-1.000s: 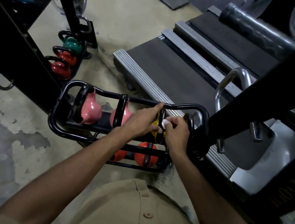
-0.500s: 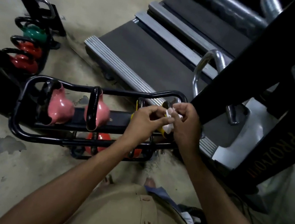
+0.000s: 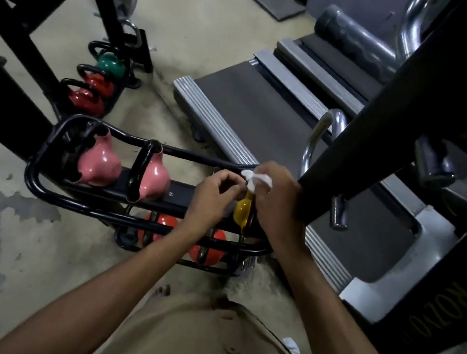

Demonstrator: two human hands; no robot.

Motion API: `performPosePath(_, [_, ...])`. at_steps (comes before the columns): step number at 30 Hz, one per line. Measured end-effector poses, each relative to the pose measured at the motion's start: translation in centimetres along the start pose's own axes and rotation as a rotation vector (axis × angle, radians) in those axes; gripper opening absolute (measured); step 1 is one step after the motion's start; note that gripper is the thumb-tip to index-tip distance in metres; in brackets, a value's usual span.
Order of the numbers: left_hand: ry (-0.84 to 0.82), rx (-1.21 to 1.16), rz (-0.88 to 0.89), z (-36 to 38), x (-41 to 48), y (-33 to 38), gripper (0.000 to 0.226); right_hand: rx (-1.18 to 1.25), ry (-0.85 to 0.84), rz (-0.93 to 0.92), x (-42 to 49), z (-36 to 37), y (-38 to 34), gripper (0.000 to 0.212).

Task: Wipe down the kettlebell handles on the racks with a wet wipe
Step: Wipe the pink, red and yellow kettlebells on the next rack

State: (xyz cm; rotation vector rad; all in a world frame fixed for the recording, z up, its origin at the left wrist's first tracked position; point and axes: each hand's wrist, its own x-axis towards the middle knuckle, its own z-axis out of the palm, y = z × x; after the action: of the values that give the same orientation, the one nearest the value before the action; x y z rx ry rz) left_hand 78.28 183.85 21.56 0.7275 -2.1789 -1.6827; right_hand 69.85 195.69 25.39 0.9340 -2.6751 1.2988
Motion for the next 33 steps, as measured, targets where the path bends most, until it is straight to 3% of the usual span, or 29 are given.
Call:
performPosePath(3, [-0.037, 0.279, 0.154, 1.1, -1.4, -1.2, 0.035, -0.402, 0.138, -0.256, 3.1, 1.3, -0.4, 0.016])
performPosePath(5, [-0.169, 0.493, 0.23, 1.8, -2.1, -2.4, 0.064, -0.554, -0.022, -0.233, 4.9, 2.0, 0.6, 0.021])
performPosePath(8, [-0.296, 0.737, 0.338, 2.5, -2.8, -3.9, 0.091, -0.612, -0.39, -0.019, 5.8, 2.7, 2.1, 0.011])
performPosePath(9, [-0.298, 0.773, 0.351, 2.7, -2.9, -4.1, 0.093, -0.605, -0.493, 0.01, 5.8, 2.9, 2.3, 0.006])
performPosePath(11, [-0.263, 0.813, 0.377, 2.6, -3.0, -4.0, 0.087, -0.621, -0.613, -0.038, 5.6, 3.1, 2.6, 0.019])
performPosePath(15, [-0.27, 0.865, 0.343, 2.6, -3.0, -3.4, 0.079, -0.499, -0.678, 0.016, 5.6, 2.1, 2.8, 0.017])
performPosePath(17, [-0.287, 0.8, 0.264, 2.8, -3.2, -3.0, 0.069, -0.441, -0.597, 0.052, 5.1, 2.1, 2.9, 0.015])
performPosePath(19, [-0.281, 0.722, 0.217, 3.0, -3.1, -2.9, 0.063, -0.37, -0.386, 0.131, 3.9, 2.5, 2.8, 0.016])
performPosePath(23, [-0.237, 0.611, 0.203, 3.0, -3.1, -2.8, 0.061, -0.073, 0.026, 0.495, 0.0, 4.4, 2.7, 0.015])
performPosePath(28, [-0.236, 0.548, 0.187, 2.5, -3.5, -3.7, 0.064, 0.474, 0.08, 1.002, -1.8, 5.6, 4.1, 0.032])
performPosePath(30, [-0.235, 0.558, 0.205, 2.4, -3.5, -3.7, 0.063, 0.514, 0.108, 1.014, -1.5, 5.8, 3.8, 0.031])
performPosePath(33, [-0.256, 0.563, 0.203, 2.5, -3.2, -3.4, 0.06, 0.296, 0.149, 0.791, -0.4, 5.5, 3.0, 0.015])
